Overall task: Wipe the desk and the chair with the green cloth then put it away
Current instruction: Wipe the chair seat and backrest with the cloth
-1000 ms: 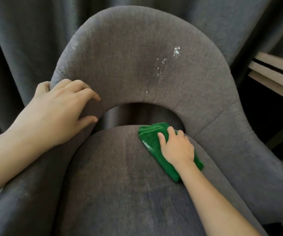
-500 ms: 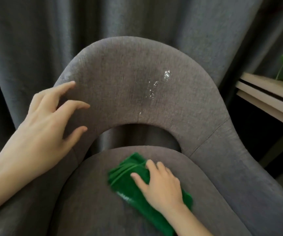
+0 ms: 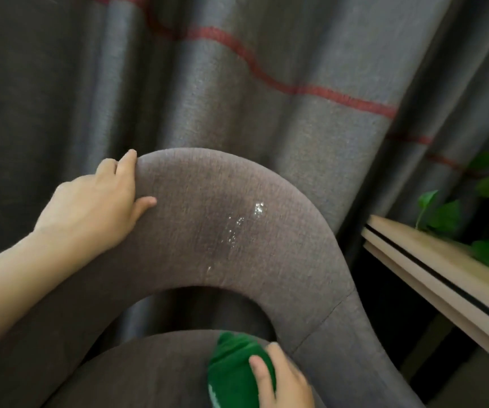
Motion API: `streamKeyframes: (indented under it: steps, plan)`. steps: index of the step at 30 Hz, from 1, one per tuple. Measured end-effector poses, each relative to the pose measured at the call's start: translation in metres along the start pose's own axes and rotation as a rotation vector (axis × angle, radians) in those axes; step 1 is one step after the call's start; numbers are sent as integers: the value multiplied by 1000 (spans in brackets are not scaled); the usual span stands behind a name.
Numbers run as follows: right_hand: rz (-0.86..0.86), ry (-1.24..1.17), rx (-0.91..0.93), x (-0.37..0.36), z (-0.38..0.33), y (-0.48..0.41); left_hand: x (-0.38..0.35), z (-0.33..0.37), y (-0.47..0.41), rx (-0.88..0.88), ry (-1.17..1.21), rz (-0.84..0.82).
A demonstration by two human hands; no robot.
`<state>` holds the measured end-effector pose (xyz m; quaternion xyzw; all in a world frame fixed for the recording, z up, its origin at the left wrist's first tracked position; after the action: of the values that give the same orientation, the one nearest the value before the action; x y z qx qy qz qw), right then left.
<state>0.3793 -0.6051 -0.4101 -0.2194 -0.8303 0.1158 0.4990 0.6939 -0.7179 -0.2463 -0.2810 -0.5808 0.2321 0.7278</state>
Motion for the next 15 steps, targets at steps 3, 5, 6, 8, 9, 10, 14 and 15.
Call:
streamKeyframes:
  steps: [3,5,6,8,9,10,14,15]
  plan:
    - [150,-119,98,45,-18,-44,0,10,-9,32,-87,40]
    - [300,-159,183,77,-37,-80,-1,11,-7,12,-111,61]
    - [376,-170,239,91,-48,-97,-4,10,-7,10,-119,63]
    - [516,-167,356,108,-68,-129,-10,8,-7,19,-125,47]
    - [576,-154,398,112,-78,-144,-13,5,-9,29,-127,49]
    - [635,-131,421,113,-88,-160,-15,3,-10,41,-130,56]
    - [786,-31,427,86,-107,-212,-23,-2,-13,48,-152,97]
    - [806,14,413,71,-109,-220,-25,-4,-14,47,-150,102]
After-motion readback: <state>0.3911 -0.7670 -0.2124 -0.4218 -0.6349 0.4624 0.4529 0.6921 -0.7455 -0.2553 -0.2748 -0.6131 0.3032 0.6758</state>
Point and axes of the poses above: each hand's wrist, its own y-axis away from the middle knuckle, its own x-axis out of the back of the hand, z = x × y, the point moved 6 cm from there along -y, towards the middle knuckle, and after that the axes turned 3 degrees about -y, right-handed, at the moved point
